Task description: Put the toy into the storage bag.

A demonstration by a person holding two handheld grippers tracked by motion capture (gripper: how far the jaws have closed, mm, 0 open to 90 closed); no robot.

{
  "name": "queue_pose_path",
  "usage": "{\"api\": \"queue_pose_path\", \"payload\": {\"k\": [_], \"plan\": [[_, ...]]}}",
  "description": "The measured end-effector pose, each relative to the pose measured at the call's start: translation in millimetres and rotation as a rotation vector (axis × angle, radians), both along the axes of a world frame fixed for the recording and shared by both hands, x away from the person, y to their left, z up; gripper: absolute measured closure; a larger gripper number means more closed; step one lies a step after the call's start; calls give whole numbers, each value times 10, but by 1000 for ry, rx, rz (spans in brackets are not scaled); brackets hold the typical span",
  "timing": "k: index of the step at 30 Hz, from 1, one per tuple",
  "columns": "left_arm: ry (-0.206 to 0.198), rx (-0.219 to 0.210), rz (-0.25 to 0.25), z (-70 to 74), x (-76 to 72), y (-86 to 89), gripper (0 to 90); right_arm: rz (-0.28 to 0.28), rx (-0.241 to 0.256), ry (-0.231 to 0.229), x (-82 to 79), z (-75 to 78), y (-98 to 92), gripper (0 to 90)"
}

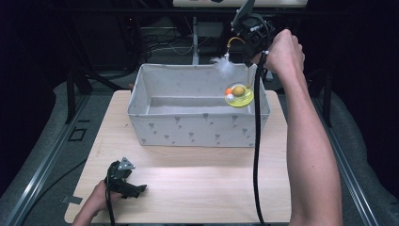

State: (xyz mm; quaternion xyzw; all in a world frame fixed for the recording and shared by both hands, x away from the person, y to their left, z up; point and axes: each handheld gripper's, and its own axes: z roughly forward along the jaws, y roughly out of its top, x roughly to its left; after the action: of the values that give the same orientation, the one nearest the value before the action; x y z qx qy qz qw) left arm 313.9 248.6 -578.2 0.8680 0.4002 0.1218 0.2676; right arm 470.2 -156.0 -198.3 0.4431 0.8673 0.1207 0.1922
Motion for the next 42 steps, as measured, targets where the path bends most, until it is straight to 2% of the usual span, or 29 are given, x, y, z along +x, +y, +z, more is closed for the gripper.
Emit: {"api": "queue_pose_path", "payload": {"k": [6,15,21,30,42], "plan": [[-2,-1,0,-2,-2,2,0,-33,12,-2,116,-107,-87,876],[-1,-1,0,-1,-2,1,0,-75,18,23,279,-399,-206,876],[0,-2,0,-1,1,-4,0,-72,14,44,335,-592,-243,876],[0,0,-4,0,3,-2,0,-71,1,68,366,-856,-250,875],[-1,-2,-2,-1,2,-4,0,-59,-15,112,340,-1093,-283,876]]}}
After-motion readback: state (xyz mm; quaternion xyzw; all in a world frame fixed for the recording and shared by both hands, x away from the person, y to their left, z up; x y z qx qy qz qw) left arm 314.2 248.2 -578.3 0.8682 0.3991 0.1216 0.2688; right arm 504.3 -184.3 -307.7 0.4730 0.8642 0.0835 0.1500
